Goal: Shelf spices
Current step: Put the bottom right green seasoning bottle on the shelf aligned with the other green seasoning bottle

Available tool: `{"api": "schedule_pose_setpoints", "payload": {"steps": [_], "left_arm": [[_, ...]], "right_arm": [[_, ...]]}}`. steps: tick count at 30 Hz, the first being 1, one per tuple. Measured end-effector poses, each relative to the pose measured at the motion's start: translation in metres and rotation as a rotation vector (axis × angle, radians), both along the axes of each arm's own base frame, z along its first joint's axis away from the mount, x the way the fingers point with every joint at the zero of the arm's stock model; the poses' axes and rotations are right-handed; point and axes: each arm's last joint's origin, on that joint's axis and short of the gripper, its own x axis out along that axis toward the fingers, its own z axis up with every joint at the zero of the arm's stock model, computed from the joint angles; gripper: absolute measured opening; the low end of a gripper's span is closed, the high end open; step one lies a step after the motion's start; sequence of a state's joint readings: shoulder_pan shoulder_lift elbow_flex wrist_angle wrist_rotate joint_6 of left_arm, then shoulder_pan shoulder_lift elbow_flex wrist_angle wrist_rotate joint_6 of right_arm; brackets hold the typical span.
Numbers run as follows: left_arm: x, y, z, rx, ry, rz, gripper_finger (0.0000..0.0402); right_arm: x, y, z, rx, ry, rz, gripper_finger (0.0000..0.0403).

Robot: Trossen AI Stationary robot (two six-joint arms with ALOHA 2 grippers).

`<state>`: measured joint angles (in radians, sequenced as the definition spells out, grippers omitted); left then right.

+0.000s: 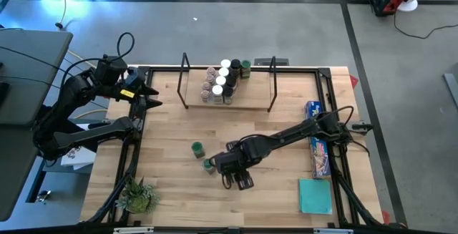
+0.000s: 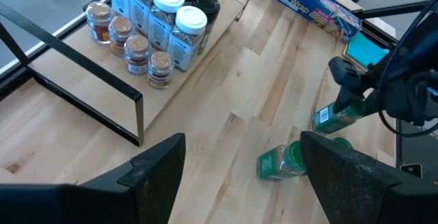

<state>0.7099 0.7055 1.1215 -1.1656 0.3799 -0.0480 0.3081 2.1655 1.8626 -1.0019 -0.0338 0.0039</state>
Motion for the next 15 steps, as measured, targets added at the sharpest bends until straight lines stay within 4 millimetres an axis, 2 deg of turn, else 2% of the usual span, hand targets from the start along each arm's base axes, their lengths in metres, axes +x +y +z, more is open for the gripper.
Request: {"api": "schedule_pose_setpoints", "payload": {"steps": [4,8,11,15], "left_arm": [[0.000,0.000,0.000,-0.003,0.000,0.001,0.0282],[0.000,0.000,0.000,-0.004,0.000,0.001,0.0282],[0.000,0.000,0.000,-0.002,-0.003,0.000,0.0282],[0.000,0.000,0.000,0.001,-0.004,0.001,0.0282]], "right_arm": [[-0.001,-0.007,0.008,0.015,0.032,-0.098,0.0189],[0.001,-0.027,0.040,0.024,0.043,-0.197,0.0189],[0.004,-0.054,0.072,-0.015,0.014,-0.251,0.0189],[0.003,-0.111,0.110,-0.125,-0.054,-0.309,0.0189]]}}
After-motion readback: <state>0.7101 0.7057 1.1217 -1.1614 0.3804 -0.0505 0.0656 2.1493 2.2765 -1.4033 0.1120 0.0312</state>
